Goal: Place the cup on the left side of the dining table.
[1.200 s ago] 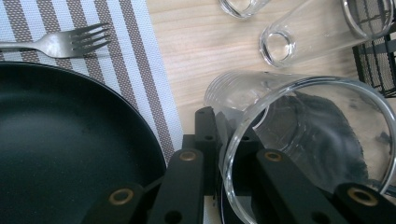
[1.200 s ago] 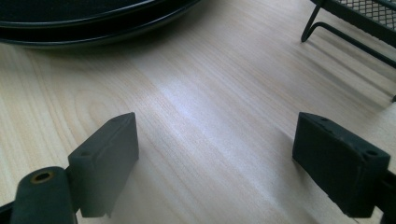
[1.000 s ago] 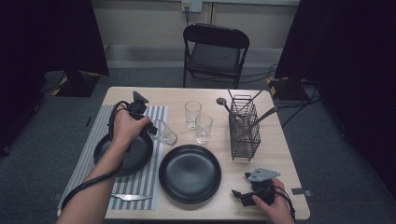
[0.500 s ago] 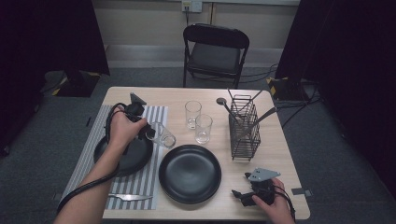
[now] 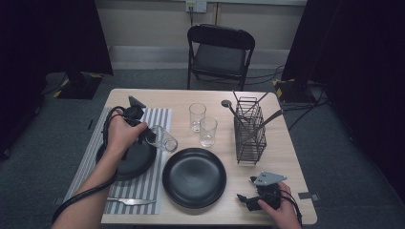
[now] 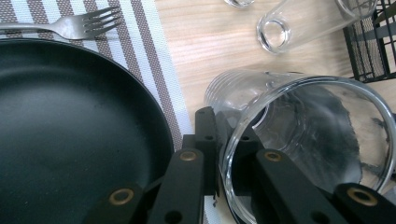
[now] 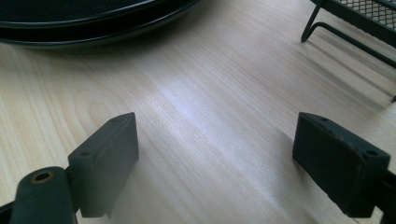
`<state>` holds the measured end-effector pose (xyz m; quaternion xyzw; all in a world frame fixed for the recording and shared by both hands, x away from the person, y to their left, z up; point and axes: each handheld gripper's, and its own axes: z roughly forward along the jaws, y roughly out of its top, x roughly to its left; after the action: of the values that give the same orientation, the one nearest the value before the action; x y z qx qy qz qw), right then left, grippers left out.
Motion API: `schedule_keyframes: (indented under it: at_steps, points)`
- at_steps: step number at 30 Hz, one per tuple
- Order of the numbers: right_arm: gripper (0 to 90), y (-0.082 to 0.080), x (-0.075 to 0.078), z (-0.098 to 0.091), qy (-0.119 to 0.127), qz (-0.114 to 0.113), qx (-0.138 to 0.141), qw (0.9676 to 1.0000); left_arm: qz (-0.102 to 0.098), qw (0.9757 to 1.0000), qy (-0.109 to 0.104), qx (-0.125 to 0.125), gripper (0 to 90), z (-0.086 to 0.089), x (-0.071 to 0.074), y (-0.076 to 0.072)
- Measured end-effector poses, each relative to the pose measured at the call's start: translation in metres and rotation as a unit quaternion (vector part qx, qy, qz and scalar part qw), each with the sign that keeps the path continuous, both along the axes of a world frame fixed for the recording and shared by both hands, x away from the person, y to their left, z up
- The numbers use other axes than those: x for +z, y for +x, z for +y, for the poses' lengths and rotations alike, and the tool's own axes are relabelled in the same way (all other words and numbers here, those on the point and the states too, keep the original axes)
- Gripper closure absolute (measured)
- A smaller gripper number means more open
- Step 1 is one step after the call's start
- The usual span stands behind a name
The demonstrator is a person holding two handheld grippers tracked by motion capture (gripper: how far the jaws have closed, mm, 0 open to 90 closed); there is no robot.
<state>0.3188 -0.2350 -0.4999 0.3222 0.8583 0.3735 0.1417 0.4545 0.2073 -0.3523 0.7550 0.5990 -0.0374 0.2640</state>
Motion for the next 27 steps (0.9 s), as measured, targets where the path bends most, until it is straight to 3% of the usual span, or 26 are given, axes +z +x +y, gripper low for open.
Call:
schedule_keyframes:
  at_steps: [20,27]
  points:
    - [13.5,0.0,0.0,0.0,0.0,0.0,0.0,1.0,0.005,0.9999,-0.012,0.001,85.1,0.014,-0.006,-0.011]
    - [13.4,0.0,0.0,0.0,0.0,0.0,0.002,1.0,0.003,0.9998,-0.014,0.011,85.0,0.016,-0.006,-0.016]
